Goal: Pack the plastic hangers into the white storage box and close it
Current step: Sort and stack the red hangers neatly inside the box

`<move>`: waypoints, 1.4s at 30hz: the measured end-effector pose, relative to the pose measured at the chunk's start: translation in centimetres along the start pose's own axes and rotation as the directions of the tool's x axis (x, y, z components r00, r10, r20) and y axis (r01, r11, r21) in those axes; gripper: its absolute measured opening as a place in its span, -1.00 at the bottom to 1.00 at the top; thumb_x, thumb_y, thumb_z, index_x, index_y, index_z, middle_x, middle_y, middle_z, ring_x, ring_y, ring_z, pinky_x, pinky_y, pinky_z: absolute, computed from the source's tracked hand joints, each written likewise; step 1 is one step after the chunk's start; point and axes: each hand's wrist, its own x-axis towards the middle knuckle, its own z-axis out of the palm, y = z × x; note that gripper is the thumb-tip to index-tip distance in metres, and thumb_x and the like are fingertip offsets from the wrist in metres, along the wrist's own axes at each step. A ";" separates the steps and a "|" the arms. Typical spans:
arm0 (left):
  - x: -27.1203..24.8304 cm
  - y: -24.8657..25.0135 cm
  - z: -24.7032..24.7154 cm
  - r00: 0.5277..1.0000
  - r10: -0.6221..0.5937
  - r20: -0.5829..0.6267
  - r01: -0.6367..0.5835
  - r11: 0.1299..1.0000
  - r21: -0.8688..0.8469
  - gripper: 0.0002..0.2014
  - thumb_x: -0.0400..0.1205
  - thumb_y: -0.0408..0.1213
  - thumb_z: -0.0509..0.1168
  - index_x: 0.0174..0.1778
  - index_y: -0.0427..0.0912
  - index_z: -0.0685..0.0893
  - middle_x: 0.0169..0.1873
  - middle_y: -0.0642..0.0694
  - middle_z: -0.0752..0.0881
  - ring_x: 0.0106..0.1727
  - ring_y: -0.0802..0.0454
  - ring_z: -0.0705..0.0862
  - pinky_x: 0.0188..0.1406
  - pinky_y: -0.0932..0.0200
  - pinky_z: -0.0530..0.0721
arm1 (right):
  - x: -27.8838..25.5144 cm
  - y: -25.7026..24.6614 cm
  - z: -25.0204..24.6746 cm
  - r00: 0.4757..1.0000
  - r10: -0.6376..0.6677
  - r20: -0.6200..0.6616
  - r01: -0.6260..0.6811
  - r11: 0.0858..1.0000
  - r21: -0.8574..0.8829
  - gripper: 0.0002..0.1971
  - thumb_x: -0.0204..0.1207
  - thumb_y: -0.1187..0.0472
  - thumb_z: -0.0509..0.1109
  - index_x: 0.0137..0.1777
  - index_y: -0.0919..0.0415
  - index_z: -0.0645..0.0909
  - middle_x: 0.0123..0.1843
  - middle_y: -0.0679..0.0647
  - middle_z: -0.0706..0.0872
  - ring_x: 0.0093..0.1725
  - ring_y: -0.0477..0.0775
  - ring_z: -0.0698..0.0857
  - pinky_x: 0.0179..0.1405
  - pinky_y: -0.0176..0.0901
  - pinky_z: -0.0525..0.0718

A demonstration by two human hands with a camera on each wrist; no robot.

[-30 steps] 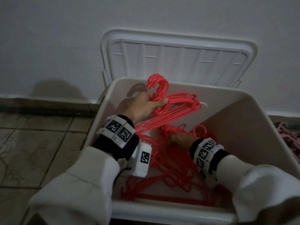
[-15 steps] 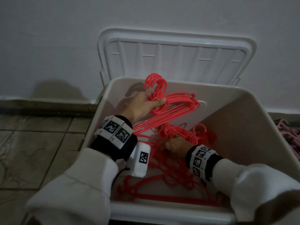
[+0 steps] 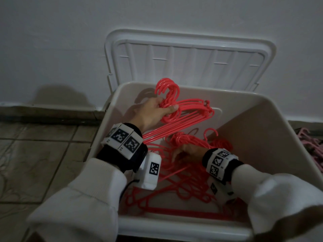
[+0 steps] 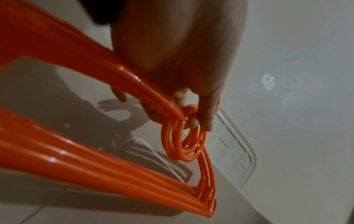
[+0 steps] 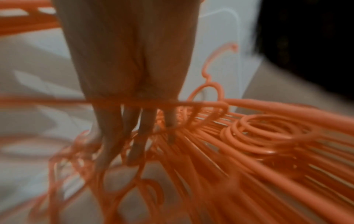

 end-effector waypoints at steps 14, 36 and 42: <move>0.1 -0.2 -0.2 1.000 0.002 -0.004 -0.002 0.999 0.036 -0.68 0.59 -0.20 0.36 0.11 -0.38 0.68 -0.05 -0.27 0.77 -0.09 -0.01 0.72 0.06 0.18 0.66 | -0.3 -0.8 -0.5 0.994 0.007 0.106 -0.012 0.999 0.041 -0.59 0.45 0.69 0.14 0.24 0.47 0.57 0.17 0.46 0.65 -0.07 -0.26 0.64 0.03 -0.38 0.57; 0.6 -0.7 -0.1 1.000 0.014 -0.002 -0.014 1.000 -0.001 -0.94 0.59 -0.27 0.36 -0.19 -0.15 0.65 -0.33 -0.02 0.69 -0.34 0.19 0.64 -0.23 0.38 0.60 | -2.0 -4.1 -1.3 0.875 0.456 0.163 -0.479 0.863 0.161 -0.65 0.70 0.25 0.06 0.42 0.35 0.43 0.26 0.21 0.68 0.14 0.11 0.62 -0.15 -0.37 0.62; 0.8 -0.9 -0.2 1.000 0.021 0.002 -0.021 0.999 0.031 -0.89 0.58 -0.25 0.36 -0.26 -0.13 0.63 -0.38 0.00 0.67 -0.40 0.22 0.61 -0.25 0.35 0.56 | -1.8 -3.4 -1.5 0.833 0.478 0.277 -0.540 0.811 0.226 0.01 0.15 -0.41 0.49 0.56 0.03 0.31 0.50 -0.14 0.39 0.51 0.01 0.34 0.54 -0.06 0.25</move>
